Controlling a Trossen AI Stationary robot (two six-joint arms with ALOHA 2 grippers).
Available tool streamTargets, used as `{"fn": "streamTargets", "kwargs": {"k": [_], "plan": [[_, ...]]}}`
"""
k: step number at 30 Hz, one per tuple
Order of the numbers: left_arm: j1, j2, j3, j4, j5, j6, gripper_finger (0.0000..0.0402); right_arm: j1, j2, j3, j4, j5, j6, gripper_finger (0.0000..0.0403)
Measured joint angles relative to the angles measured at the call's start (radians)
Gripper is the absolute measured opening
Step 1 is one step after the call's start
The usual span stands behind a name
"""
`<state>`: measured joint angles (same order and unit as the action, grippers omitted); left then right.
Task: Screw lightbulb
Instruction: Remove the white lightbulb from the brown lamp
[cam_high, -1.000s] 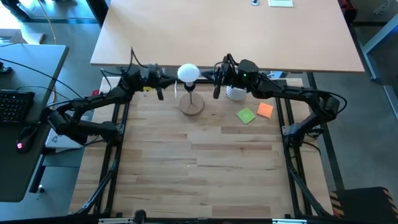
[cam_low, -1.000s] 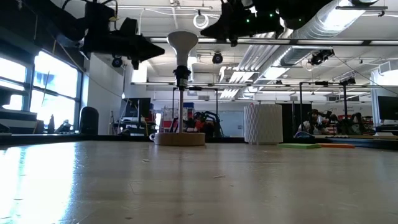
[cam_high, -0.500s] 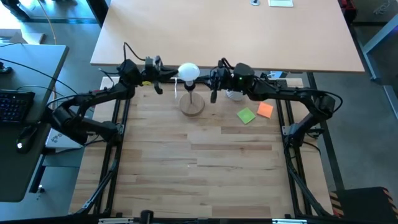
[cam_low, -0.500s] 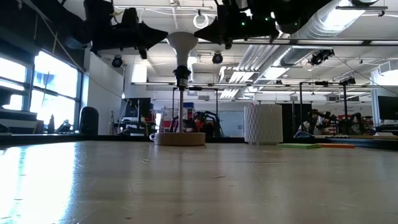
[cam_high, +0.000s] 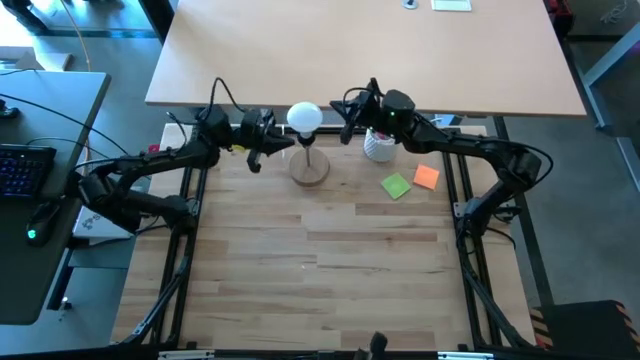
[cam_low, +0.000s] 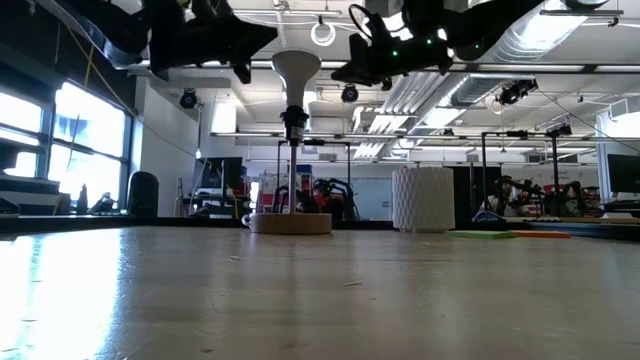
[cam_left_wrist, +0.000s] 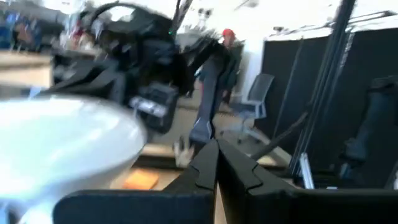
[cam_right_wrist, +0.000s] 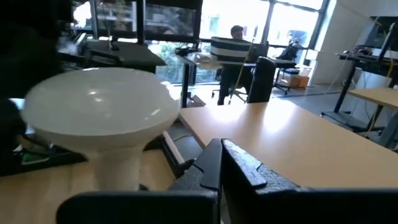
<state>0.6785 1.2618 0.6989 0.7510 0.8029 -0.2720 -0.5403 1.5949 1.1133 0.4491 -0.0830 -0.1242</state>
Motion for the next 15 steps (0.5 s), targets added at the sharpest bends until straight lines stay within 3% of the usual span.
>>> {"fn": "streamTargets", "kwargs": {"k": [5,8,11,15], "plan": [[0.082,-0.066,0.000,-0.289,-0.004,0.069,0.0000,0.041,-0.026,0.000,-0.034,-0.051,-0.065,0.0000],[0.140,-0.075,-0.001,-0.374,-0.111,0.122,0.0000,0.074,-0.032,0.000,-0.034,-0.162,-0.089,0.0000],[0.175,-0.048,-0.001,-0.325,-0.212,0.166,0.0000,0.102,-0.030,0.000,-0.024,-0.214,-0.094,0.0000],[0.169,0.023,-0.001,-0.118,-0.213,0.149,0.0000,0.120,-0.006,0.000,-0.005,-0.213,-0.094,0.0000]]}}
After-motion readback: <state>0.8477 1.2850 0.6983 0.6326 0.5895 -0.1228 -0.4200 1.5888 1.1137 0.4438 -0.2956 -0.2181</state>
